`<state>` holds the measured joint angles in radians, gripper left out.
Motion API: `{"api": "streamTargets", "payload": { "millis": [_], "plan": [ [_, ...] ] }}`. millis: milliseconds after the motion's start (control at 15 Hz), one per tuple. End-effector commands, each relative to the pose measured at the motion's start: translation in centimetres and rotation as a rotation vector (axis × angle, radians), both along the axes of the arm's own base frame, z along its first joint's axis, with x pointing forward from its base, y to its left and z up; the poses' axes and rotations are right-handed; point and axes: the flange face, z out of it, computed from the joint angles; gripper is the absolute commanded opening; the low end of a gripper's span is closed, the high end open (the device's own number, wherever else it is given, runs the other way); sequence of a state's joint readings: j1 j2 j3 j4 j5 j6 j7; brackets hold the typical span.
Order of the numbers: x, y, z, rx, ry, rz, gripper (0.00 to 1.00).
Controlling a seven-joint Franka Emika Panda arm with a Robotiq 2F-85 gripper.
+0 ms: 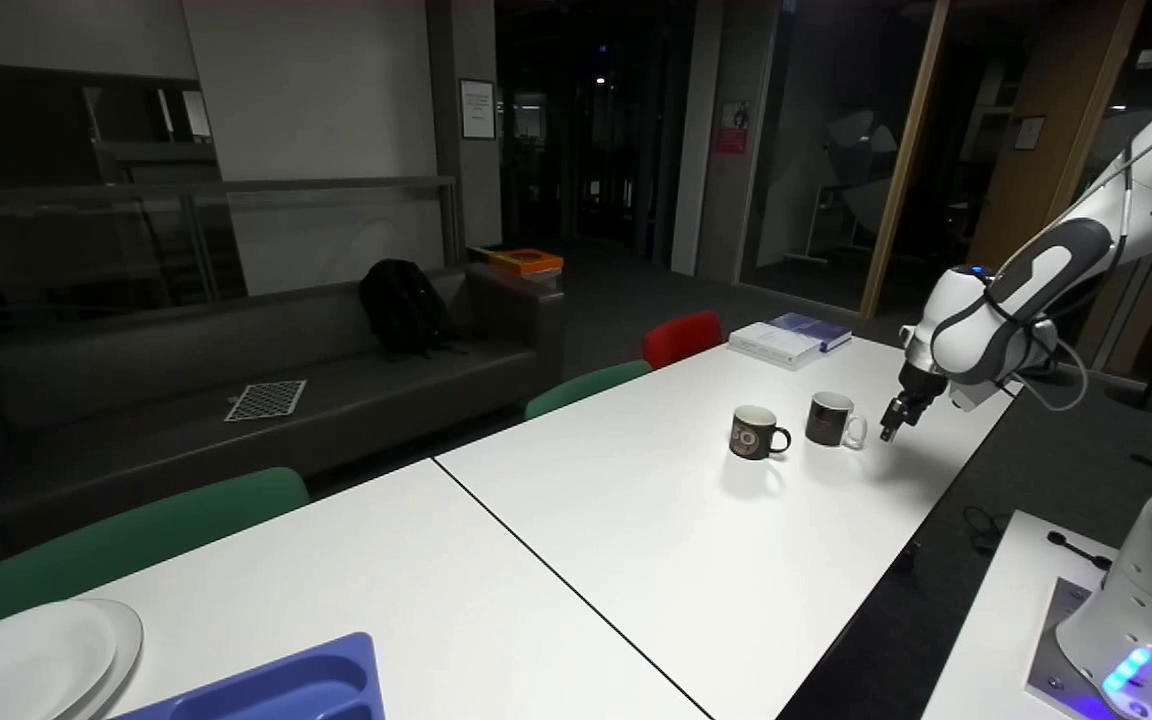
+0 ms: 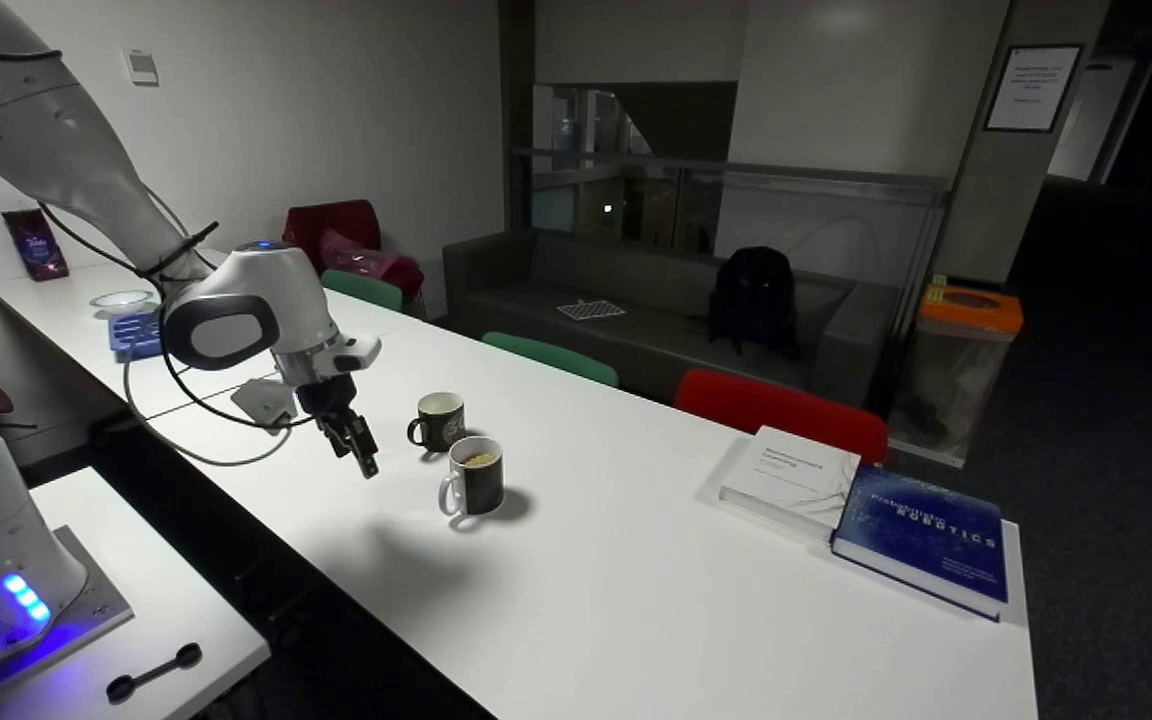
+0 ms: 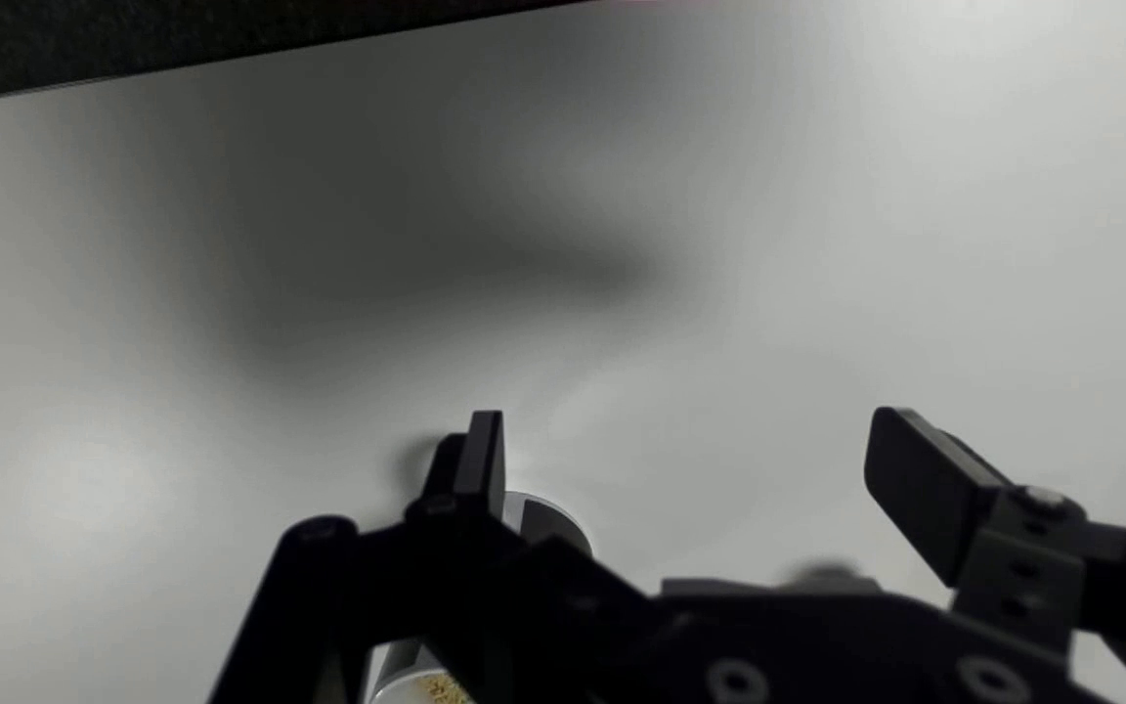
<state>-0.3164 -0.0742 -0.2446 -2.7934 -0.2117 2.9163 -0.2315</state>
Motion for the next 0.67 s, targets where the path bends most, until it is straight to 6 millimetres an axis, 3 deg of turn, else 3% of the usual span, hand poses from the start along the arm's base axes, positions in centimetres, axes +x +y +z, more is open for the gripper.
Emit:
{"api": "streamTargets", "payload": {
  "millis": [0,333,600],
  "plan": [
    [-0.2,-0.5,-0.2,0.010,0.001,0.011,1.00],
    [-0.3,-0.6,-0.3,0.013,0.003,0.014,1.00],
    [1.1,-1.9,-0.7,-0.049,-0.094,-0.043,1.00]
  ]
}}
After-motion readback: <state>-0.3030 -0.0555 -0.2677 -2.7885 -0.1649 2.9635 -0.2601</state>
